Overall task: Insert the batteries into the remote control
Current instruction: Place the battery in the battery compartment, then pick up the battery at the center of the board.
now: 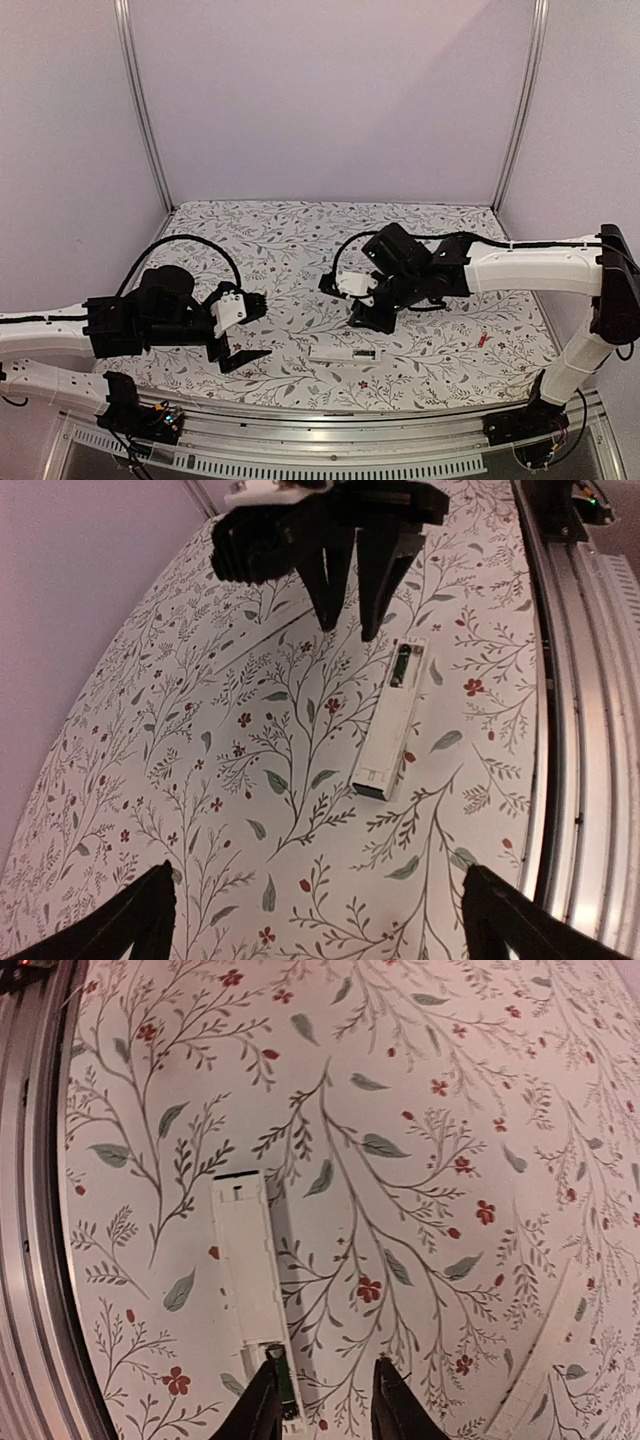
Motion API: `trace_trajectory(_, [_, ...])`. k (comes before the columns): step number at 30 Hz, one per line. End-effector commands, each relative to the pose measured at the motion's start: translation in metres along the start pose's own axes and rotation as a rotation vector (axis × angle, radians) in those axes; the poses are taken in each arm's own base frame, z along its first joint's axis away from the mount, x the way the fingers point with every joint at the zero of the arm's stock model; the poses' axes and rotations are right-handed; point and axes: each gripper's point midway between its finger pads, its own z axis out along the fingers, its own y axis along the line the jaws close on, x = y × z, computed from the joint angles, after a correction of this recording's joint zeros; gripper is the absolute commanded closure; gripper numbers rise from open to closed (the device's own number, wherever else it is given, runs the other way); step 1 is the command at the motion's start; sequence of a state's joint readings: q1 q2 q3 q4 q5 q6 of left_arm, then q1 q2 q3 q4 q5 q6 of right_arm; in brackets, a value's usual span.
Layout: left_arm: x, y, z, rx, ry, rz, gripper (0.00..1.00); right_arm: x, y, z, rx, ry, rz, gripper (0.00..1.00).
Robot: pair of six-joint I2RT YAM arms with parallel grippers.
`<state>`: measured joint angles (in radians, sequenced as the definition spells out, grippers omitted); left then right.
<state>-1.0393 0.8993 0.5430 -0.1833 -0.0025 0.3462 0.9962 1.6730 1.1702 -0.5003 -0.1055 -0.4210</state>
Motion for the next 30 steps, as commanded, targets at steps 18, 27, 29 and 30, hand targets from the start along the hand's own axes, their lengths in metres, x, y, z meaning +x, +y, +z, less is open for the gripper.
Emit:
trace_trajectory(18, [-0.019, -0.002, -0.011, 0.032, -0.038, -0.024, 0.0, 0.284, -0.111, -0.147, 0.696, 0.057, 1.674, 0.44])
trace_trajectory(27, [-0.023, -0.004, -0.014, 0.035, -0.052, -0.009, 0.0, 0.215, -0.157, -0.15, 0.505, -0.115, 1.39, 0.42])
trace_trajectory(29, [-0.023, -0.004, -0.014, 0.034, -0.051, -0.008, 0.0, 0.176, -0.177, -0.166, 0.45, -0.189, 1.162, 0.38])
trace_trajectory(30, [-0.023, -0.004, -0.015, 0.034, -0.052, -0.008, 0.0, 0.164, -0.185, -0.172, 0.444, -0.204, 1.077, 0.36])
